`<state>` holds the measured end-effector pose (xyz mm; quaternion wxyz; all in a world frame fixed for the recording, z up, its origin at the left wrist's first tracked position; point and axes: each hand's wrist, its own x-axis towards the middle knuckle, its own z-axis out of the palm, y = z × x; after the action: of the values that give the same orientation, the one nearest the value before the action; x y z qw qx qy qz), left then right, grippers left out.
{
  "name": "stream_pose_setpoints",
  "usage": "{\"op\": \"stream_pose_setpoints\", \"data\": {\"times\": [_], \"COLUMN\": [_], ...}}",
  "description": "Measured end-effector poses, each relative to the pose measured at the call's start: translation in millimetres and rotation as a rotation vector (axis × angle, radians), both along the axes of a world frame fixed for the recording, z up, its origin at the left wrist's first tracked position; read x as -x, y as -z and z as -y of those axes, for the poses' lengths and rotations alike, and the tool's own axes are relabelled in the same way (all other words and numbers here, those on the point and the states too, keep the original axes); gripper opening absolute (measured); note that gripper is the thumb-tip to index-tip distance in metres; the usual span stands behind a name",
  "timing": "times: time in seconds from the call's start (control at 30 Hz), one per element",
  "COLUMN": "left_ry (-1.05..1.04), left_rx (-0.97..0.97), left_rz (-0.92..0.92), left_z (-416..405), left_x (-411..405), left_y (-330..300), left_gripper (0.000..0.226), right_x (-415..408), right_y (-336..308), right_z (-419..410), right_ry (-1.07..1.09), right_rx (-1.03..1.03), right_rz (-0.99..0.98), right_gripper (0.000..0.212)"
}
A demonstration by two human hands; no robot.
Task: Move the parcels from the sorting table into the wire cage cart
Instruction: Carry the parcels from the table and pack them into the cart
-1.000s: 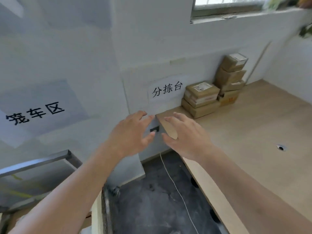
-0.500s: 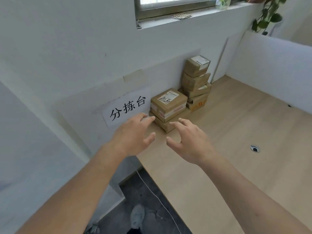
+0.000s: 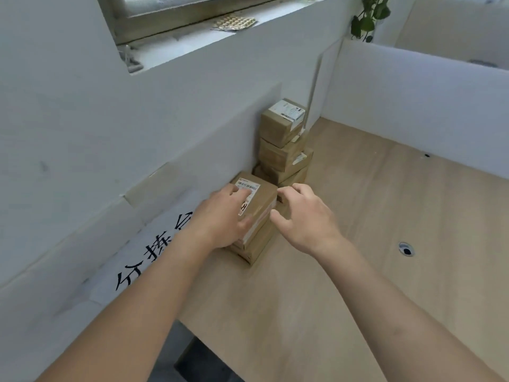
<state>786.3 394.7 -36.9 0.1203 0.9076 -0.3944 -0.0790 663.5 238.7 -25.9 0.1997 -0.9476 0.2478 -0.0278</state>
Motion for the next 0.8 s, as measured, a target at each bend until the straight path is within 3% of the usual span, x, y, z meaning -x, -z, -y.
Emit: {"op": "stream_pose_setpoints", "data": {"times": [0.4, 0.6, 0.8], "left_ry": [0.084, 0.078, 0.05], "left_rx": [-0.106, -0.231, -0.27], "left_rz": [-0.049, -0.107, -0.081], "left_z": [52.3, 59.3, 54.5], "left_x": [-77.9, -95.7, -92.5], "left_y": [48.3, 85.6, 116.3], "left_gripper": [0.067, 0.068, 0.082], "right_x": [-124.9, -176.1, -217.1], "right_y": [8.1, 8.5, 12.8], "right_z": [69.1, 94.6, 110.0], "right_ry": [0.156, 0.129, 0.136], "right_rx": [0.017, 0.268, 0.3], "right_rz": [0.1, 0.068, 0.0], "right_gripper": [0.065, 0.075, 0.078]}}
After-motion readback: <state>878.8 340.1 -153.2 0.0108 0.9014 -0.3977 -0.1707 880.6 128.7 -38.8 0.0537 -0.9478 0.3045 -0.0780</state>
